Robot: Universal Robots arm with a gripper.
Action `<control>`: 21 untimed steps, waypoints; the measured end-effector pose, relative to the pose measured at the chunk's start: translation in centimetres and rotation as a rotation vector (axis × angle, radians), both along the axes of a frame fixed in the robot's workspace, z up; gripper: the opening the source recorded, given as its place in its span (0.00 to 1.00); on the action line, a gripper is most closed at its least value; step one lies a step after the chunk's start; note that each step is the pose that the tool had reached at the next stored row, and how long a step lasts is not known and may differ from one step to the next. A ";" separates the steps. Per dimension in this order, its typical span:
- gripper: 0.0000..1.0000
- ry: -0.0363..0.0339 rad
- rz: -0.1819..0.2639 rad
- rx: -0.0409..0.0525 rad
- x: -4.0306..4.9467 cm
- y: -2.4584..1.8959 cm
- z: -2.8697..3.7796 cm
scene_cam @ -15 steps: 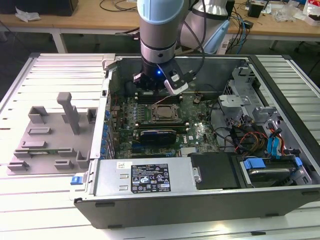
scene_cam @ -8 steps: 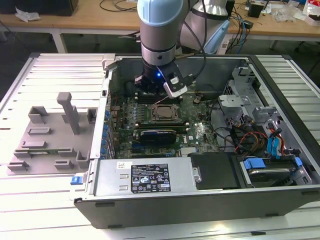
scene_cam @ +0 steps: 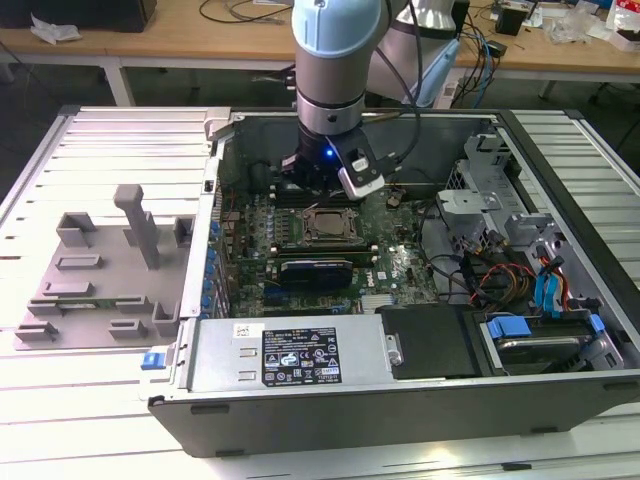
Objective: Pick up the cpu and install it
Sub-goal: 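Install the first cpu locking lever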
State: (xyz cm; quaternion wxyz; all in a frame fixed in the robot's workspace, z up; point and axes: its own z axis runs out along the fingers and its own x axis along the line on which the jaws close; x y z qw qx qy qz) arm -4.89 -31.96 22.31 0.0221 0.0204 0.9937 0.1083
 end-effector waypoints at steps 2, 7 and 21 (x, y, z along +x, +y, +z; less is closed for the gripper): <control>0.11 0.0002 -0.001 -0.0017 0.06 0.48 -0.05; 0.11 0.0025 -0.023 -0.0113 0.50 0.59 -0.59; 0.11 0.0040 -0.149 -0.0333 0.65 1.58 -1.57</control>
